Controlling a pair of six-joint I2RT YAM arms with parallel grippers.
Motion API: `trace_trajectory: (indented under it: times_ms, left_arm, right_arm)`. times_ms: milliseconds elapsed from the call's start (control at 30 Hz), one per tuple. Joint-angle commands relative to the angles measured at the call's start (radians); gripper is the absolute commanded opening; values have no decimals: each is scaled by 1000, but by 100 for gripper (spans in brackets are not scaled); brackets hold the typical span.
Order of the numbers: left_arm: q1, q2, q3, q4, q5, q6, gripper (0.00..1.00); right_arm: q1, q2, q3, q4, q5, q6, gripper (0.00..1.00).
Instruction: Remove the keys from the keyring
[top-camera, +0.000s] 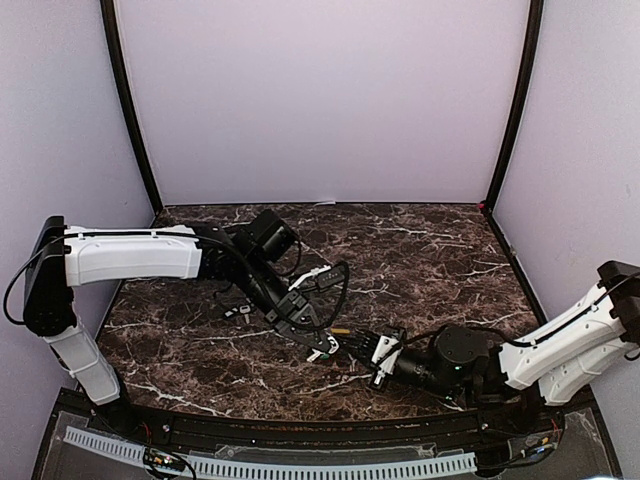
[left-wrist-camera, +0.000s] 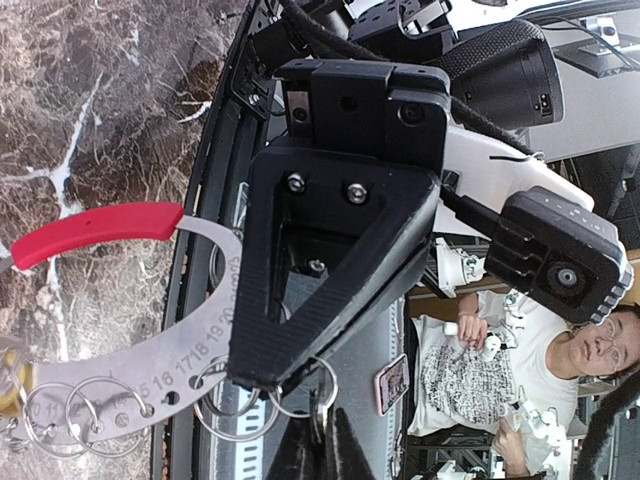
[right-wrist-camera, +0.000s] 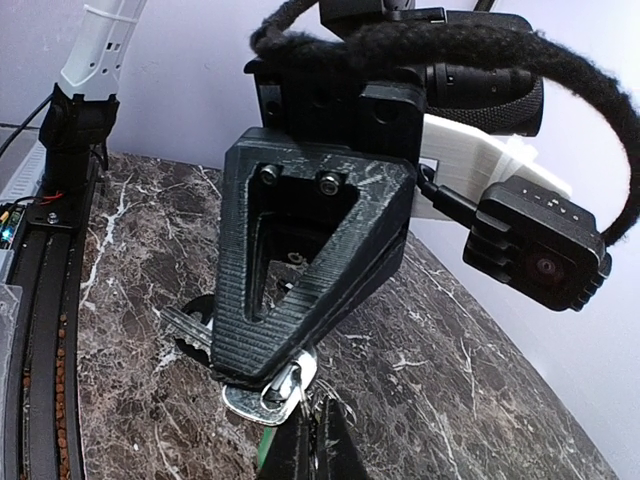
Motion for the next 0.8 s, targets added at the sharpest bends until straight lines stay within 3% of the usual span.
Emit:
trace_trajectory:
  times_ms: [0, 767]
  left_arm:
    - [5, -20, 45, -67, -5, 61, 0]
    - [43, -61, 20, -78, -151, 119, 0]
  right_arm:
    - [5, -30, 7, 26, 70, 18, 0]
    - [3, -191, -54, -128, 32, 139, 0]
